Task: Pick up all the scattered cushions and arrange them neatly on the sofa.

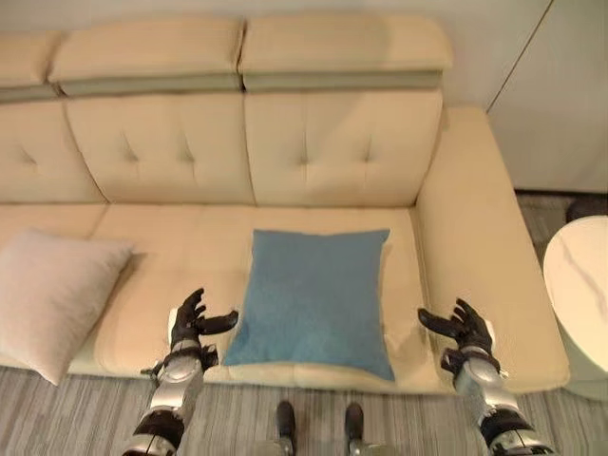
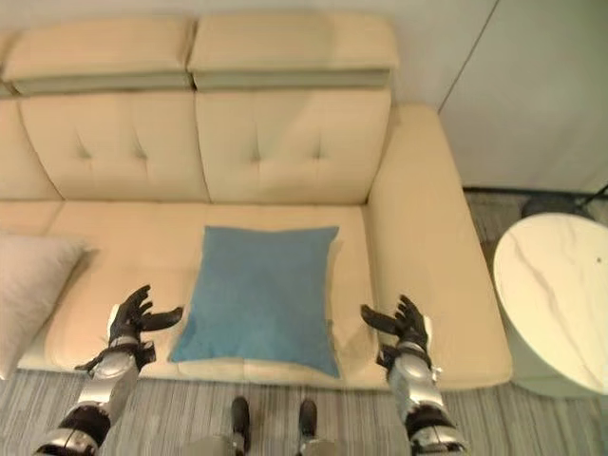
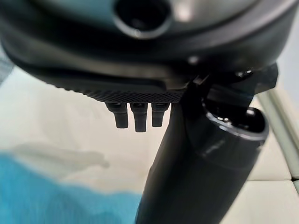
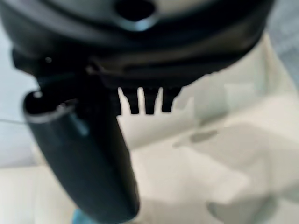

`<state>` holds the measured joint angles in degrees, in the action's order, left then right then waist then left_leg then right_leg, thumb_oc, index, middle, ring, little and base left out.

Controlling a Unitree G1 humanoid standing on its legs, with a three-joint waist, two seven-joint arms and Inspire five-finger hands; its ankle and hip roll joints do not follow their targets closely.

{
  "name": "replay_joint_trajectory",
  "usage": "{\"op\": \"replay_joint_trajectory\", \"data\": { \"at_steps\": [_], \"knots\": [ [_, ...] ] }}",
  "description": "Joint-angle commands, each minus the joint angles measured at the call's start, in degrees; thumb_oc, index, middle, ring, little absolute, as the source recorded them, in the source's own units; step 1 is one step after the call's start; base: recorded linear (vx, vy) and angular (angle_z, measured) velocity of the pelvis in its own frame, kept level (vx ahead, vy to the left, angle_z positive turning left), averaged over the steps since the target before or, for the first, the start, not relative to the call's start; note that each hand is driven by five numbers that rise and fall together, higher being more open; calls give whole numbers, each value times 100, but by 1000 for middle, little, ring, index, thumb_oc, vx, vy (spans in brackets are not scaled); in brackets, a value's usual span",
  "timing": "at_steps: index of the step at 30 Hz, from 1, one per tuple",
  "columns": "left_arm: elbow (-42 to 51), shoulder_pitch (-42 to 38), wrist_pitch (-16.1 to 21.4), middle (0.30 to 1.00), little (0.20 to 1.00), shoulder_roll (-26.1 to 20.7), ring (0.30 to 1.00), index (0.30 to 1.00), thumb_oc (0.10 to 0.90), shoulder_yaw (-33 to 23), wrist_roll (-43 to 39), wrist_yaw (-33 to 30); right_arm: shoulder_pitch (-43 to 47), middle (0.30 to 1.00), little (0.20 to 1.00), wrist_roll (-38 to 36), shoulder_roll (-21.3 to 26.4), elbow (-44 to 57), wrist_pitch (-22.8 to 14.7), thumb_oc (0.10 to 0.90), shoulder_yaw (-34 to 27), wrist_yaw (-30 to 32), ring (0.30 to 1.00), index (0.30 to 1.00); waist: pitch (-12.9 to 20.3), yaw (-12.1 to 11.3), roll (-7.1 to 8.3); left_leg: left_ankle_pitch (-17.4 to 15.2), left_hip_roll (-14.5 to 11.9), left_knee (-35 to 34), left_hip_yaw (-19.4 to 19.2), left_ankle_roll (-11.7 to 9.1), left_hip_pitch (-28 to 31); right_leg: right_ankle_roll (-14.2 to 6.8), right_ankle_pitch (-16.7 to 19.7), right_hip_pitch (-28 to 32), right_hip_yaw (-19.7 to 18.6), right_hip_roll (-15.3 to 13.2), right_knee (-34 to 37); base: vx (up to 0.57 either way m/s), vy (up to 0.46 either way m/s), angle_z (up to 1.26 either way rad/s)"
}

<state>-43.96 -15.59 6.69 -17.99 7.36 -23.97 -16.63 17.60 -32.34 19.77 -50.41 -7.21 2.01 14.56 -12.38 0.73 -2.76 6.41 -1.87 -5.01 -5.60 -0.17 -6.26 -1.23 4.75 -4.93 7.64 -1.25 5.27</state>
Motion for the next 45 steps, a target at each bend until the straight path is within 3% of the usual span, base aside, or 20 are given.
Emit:
{"op": "replay_joint_trajectory", "data": {
  "at_steps": [1,7,17,18,19,27,34,43,45],
  "knots": [
    [93,-892,742,900,900,-188,900,900,800,151,-303,-250,579,900,900,-791,-268,247,-757,800,144,101,900,900,-75,-21,396,-857,301,474,165,17,-451,-358,-663,-244,-79,-330,-425,-71,26,0],
    [-35,-1366,811,900,900,-38,900,900,800,523,-408,-257,1011,900,900,-1088,-613,408,-863,800,616,5,900,900,-258,-45,443,-738,334,579,218,-1,-987,-345,-564,-768,-121,-350,-551,-6,3,0],
    [-48,-1758,765,900,900,513,900,900,800,1238,-436,-58,1666,900,900,-923,-1016,727,-781,800,1542,-239,900,900,-572,-126,443,-679,371,692,258,-23,-1266,-331,-514,-1020,-120,-388,-608,-6,2,6],
    [-21,-1662,751,505,505,630,505,505,536,1369,-439,66,1653,418,418,-822,-1044,808,-736,478,1695,-370,418,418,-592,-144,456,-686,380,703,267,-19,-1235,-329,-511,-977,-140,-383,-595,0,0,0],
    [-21,-1661,750,319,319,630,319,319,413,1369,-439,66,1651,300,300,-822,-1044,809,-736,400,1695,-369,300,300,-592,-145,456,-686,380,703,267,-19,-1234,-329,-511,-975,-140,-383,-594,34,-8,0],
    [624,-1158,754,300,300,755,300,300,400,1423,-479,303,1090,300,300,-49,-854,1478,-663,400,1817,-529,300,300,-554,-131,494,-760,385,645,253,4,-968,-345,-558,-750,-157,-369,-573,4,-1,0],
    [2340,-134,829,300,300,477,300,300,400,1172,-320,620,-56,300,300,852,-423,2572,-624,400,1404,-636,300,300,-381,-91,468,-958,379,638,199,74,-446,-376,-690,-255,-141,-377,-518,10,11,0],
    [3405,739,783,300,300,271,300,300,400,1031,-283,968,-999,300,300,971,-398,3710,-692,400,833,-843,300,300,30,-46,387,-1168,430,651,196,173,134,-441,-923,310,-43,-472,-673,52,67,2],
    [3687,971,755,300,300,238,300,300,400,982,-369,1039,-1206,300,300,1097,-378,4056,-686,400,709,-887,300,300,104,-51,336,-1285,471,720,214,259,322,-483,-1083,354,-17,-540,-1099,23,112,5]
  ]
}}
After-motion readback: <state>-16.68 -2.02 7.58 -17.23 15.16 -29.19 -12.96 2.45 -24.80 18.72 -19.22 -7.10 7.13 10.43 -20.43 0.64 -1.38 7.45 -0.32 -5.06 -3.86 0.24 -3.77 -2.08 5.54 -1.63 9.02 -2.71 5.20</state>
